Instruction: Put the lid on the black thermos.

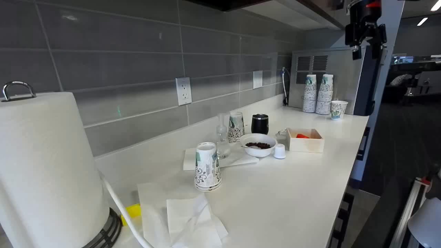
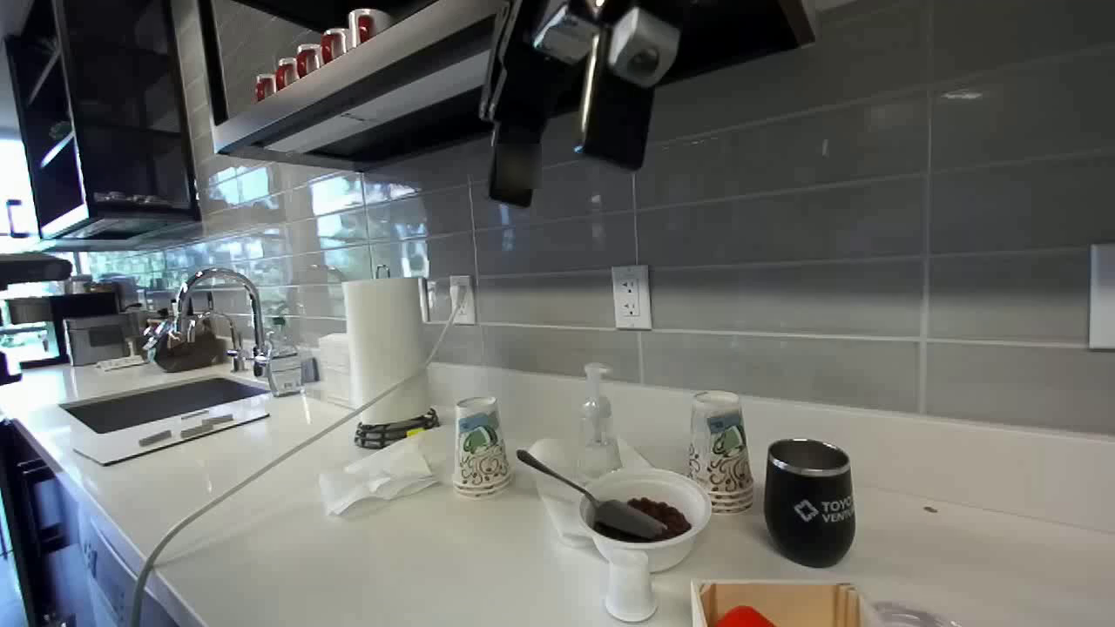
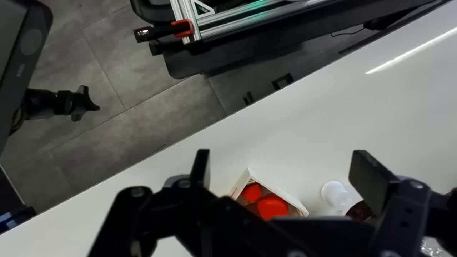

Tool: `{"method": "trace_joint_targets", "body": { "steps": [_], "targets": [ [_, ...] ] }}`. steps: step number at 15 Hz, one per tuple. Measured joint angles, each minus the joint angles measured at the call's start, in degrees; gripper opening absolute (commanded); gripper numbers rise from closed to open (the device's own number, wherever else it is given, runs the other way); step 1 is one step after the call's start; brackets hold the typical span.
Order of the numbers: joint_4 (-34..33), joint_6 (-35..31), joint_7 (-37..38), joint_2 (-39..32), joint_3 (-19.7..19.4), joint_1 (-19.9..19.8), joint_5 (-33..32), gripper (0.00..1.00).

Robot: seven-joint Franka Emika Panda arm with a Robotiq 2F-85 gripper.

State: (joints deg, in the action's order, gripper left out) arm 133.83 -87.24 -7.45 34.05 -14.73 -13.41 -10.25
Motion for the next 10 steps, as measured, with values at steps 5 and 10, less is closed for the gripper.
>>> {"method": "trace_joint_targets", "body": {
  "steps": [5,10],
  "targets": [
    [-0.01,-0.02,0.0,0.01,0.0,0.0,0.0,1.0],
    [-0.62,-1.64,0.0,-2.62,-0.25,0.32,0.37,1.0]
  ]
}}
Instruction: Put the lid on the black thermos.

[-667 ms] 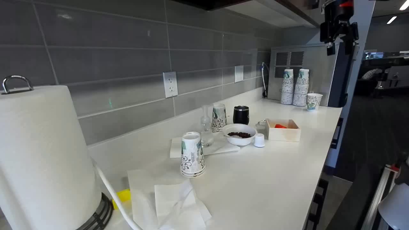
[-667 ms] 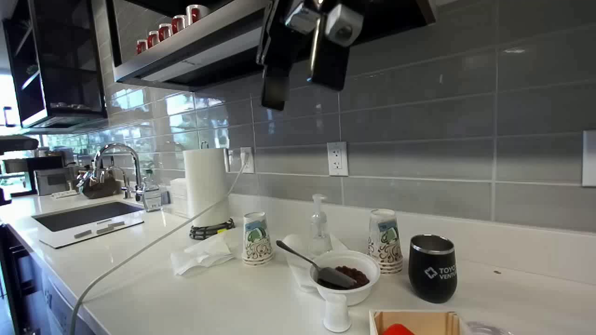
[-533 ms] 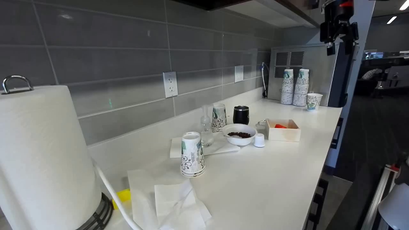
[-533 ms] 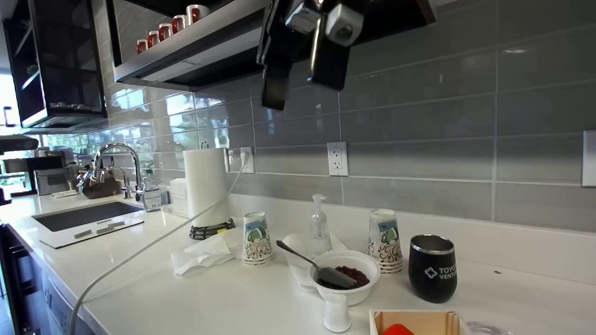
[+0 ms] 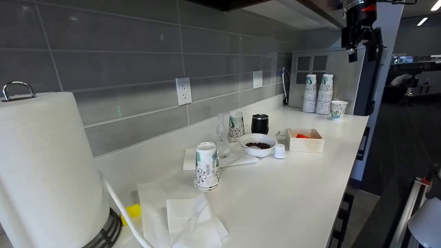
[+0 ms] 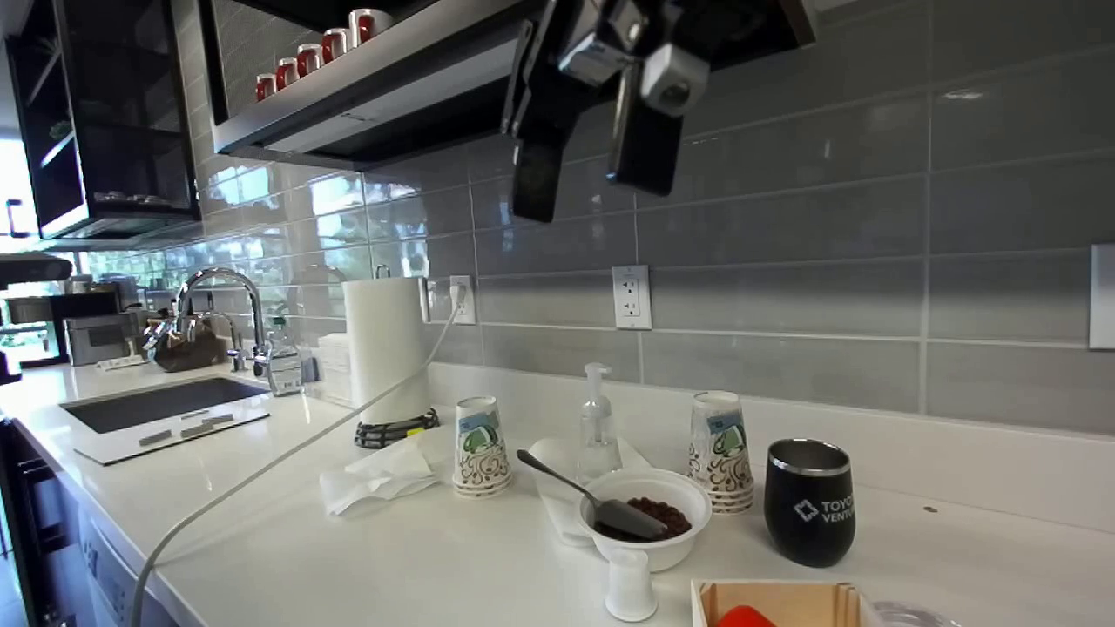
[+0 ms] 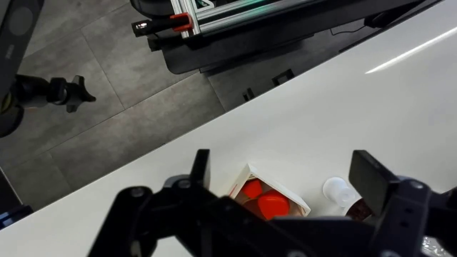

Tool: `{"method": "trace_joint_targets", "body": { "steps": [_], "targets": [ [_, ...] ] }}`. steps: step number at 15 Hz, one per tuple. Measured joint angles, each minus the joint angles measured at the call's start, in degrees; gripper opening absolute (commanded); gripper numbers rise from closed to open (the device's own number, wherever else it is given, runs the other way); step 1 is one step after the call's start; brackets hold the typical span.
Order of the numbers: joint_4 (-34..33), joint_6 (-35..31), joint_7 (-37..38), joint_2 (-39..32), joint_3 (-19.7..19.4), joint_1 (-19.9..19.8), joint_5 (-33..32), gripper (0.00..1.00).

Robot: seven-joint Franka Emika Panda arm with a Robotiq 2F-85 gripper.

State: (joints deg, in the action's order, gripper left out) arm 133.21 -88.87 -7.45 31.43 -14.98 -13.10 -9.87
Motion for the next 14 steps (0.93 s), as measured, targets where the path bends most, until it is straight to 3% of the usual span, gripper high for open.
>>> {"method": "trace_joint_targets", "body": {
  "steps": [14],
  "targets": [
    [-8.25,-24.23,0.0,-27.87,0.81,2.0,8.63,1.0]
  ]
}}
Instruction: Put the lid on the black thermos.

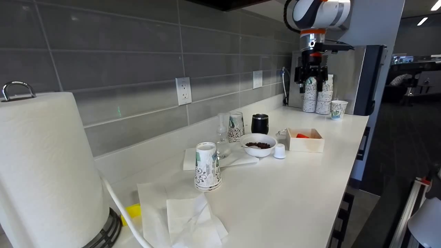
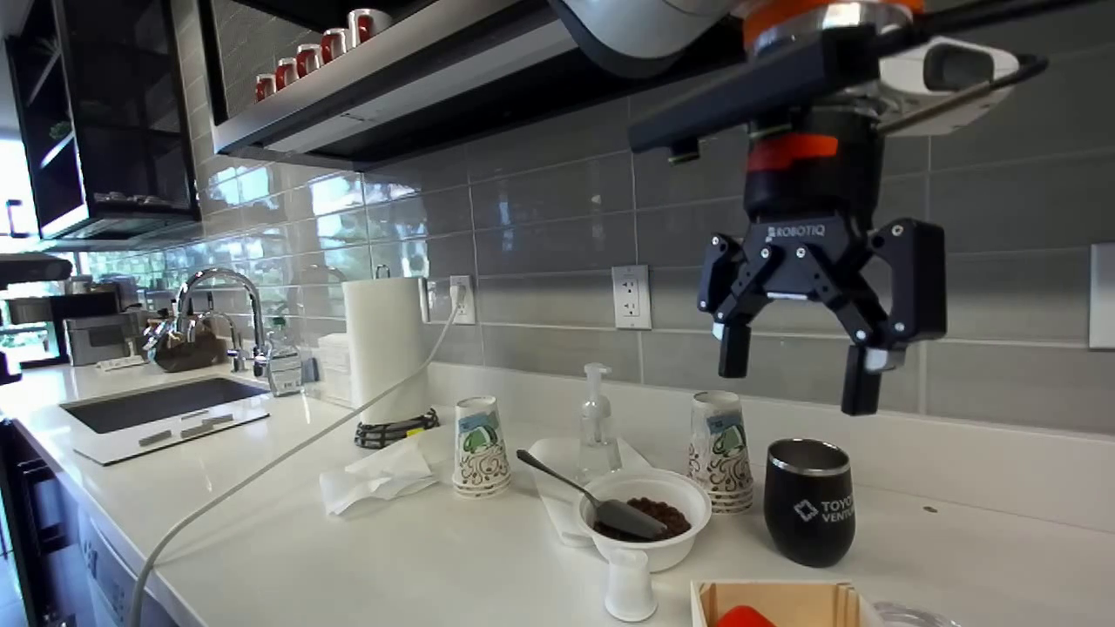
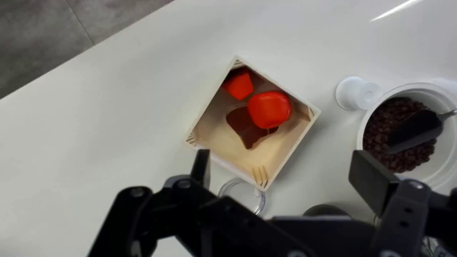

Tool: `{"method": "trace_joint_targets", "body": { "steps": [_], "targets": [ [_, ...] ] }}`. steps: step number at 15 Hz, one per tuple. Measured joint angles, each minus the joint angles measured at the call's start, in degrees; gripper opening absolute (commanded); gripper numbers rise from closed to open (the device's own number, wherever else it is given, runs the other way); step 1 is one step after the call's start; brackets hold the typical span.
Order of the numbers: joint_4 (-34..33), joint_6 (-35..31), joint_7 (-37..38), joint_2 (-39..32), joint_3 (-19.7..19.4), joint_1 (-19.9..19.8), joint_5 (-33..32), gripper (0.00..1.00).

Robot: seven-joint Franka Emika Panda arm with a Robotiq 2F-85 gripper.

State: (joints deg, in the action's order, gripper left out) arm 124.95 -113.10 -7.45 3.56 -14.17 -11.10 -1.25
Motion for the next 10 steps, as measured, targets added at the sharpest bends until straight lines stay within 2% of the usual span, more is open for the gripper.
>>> {"method": "trace_joint_targets", "body": {
  "steps": [10],
  "targets": [
    [-7.1,-14.43,-0.57,-18.04,1.41,-1.19,7.78,1.0]
  ]
}}
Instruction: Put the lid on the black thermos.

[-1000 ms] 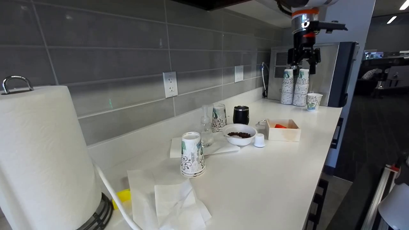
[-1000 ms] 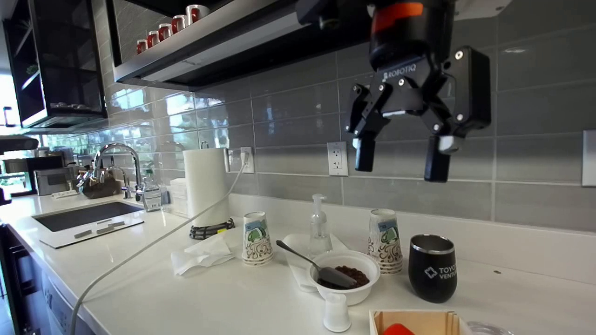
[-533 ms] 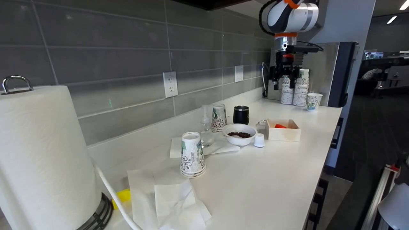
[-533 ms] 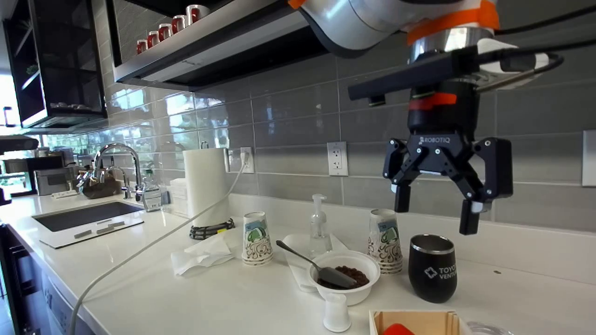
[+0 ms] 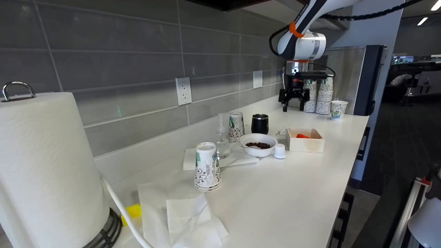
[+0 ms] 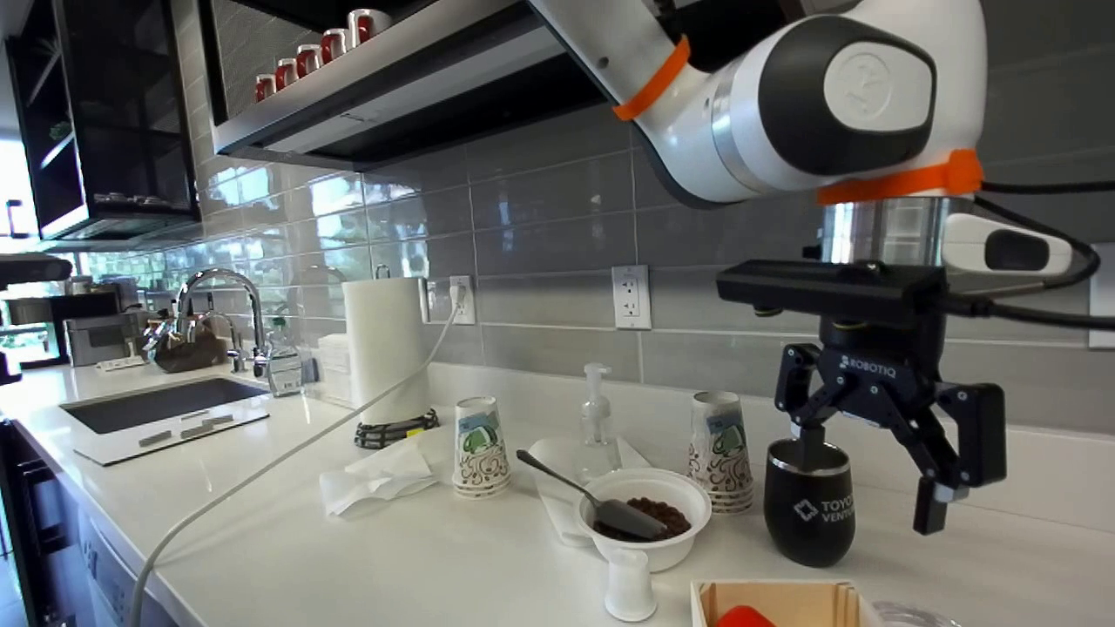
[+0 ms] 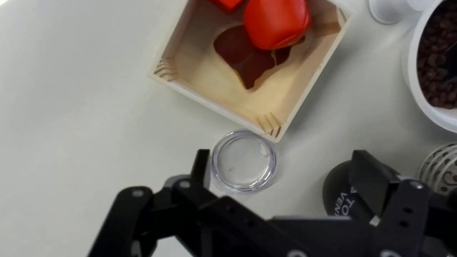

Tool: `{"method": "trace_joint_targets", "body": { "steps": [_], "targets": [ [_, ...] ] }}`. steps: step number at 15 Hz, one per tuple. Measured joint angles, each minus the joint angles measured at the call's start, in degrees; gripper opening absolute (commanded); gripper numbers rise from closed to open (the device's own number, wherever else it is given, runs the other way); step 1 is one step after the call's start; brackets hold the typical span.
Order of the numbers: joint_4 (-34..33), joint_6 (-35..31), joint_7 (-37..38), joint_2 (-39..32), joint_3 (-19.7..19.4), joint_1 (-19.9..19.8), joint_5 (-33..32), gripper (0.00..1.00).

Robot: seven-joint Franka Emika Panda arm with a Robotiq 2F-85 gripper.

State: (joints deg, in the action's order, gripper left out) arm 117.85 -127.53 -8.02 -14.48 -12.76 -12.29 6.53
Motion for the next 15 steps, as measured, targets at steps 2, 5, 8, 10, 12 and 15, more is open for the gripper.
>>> {"method": "trace_joint_targets", "body": {
  "steps": [2,5,8,10,12,15],
  "targets": [
    [-1.13,-3.2,0.12,-2.87,0.35,-0.7,1.15,1.0],
    [-2.97,-6.39,0.36,-6.88,1.15,-1.82,2.74,1.0],
    [-4.42,-8.52,1.24,-10.6,2.06,-2.53,3.14,1.0],
    [-5.31,-9.47,2.14,-12.83,2.51,-2.71,3.15,1.0],
    [-6.11,-10.18,3.02,-14.67,2.71,-2.71,3.15,1.0],
    [-7.41,-10.83,4.57,-16.72,2.81,-2.78,3.15,1.0]
  ]
}}
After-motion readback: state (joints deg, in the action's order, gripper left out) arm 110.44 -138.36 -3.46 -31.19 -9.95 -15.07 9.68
